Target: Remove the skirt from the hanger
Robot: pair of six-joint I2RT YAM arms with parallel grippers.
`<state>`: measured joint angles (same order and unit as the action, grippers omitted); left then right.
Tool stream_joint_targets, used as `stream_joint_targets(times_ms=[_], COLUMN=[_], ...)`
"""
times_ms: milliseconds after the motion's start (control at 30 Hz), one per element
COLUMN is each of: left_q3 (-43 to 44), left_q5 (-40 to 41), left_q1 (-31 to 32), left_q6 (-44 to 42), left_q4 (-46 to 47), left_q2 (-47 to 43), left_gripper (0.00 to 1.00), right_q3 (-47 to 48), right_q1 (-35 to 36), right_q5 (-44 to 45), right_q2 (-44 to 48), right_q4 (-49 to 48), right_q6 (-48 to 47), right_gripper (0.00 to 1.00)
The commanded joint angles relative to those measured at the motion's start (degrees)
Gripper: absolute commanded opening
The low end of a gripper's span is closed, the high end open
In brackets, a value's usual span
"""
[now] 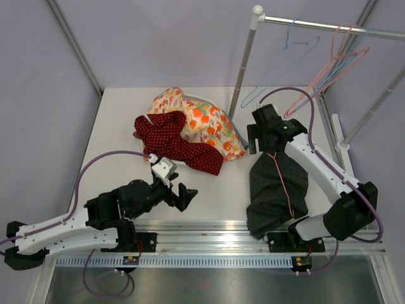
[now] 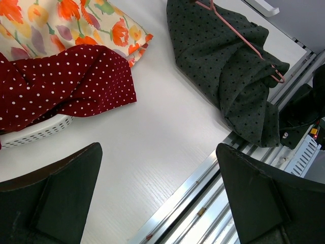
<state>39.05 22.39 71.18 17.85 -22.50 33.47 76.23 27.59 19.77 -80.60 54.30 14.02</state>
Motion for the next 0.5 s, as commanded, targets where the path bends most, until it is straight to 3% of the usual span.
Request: stream_joint_targets(times_ms=[0, 133, 233, 467], left_q3=[-0.37, -0.46, -0.38, -0.73], left_q5=[1.51, 1.43, 1.51, 1.78], left_q1=[0.01, 0.01, 0.1, 0.28], left_q6=[0.08, 0.08, 0.08, -0.09], left_q4=[3.25, 3.25, 3.17, 3.43], left_q2=[-1.22, -1.04, -1.22, -1.83], left_gripper=[0.99, 0.99, 0.99, 0.99], right_q3=[-2.48, -3.36, -4.41, -15.83], right_q1=[0.35, 0.35, 0.35, 0.27], right_q5=[5.1, 11.15, 13.45, 12.93], right_q2=[-2.19, -3.34, -3.34, 2.37], right_q4=[-4.2, -4.82, -4.38, -11.14], right_q6=[-1.37, -0.31, 1.53, 8.03], right_gripper=[0.93, 0.92, 0.85, 0.56])
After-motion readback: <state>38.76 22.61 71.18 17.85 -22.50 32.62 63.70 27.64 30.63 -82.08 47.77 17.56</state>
